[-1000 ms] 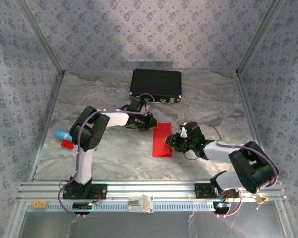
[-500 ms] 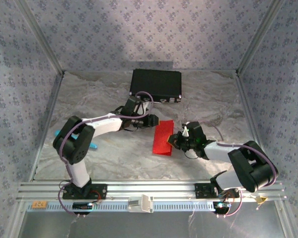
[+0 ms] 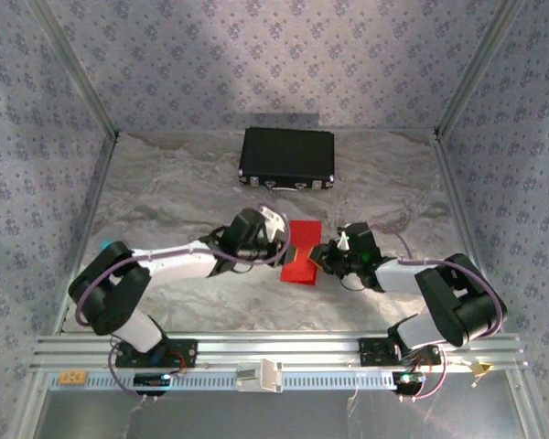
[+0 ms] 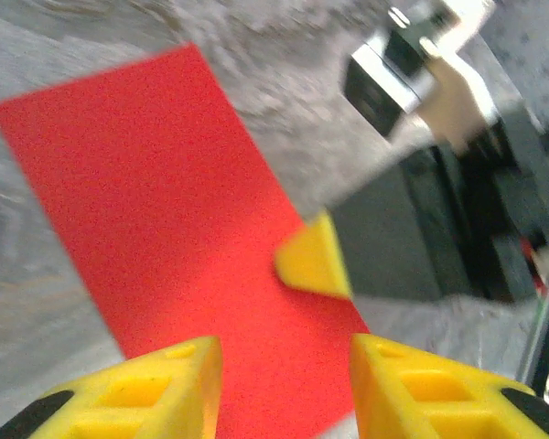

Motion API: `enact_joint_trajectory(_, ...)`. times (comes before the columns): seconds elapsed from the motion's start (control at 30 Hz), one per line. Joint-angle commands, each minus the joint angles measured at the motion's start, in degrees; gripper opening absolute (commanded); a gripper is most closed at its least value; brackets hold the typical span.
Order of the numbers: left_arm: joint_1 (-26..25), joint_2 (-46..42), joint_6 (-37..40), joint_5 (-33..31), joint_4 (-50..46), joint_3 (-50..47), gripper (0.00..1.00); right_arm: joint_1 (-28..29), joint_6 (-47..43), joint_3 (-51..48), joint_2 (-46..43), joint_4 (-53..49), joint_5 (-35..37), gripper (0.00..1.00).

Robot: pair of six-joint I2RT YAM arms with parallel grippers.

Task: Fold a paper plane with a square sheet of paper (pick it up from the middle)
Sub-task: Fold the triangle a second time at the center of the table.

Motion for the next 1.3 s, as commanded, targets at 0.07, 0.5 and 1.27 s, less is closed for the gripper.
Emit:
enact_joint_trajectory(0.07,-6.7,-1.8,13.1,-9.7,0.9,0.9,0.50,-0.9,-2.1,2.0,0.3,-1.7,-2.9,0.16)
enact_joint_trajectory(0.5,-21.1,3.5,22.2,-27.6,-12.3,7.6,0.74,-1.4,-2.1,3.6,0.1,-3.2,-3.9,0.12)
enact_joint_trajectory(1.27,-23.7,11.0,25.5,-41.3,-13.3,11.0,0.56,-1.7,-1.9,2.9,-0.3,-3.7,-3.3,0.12)
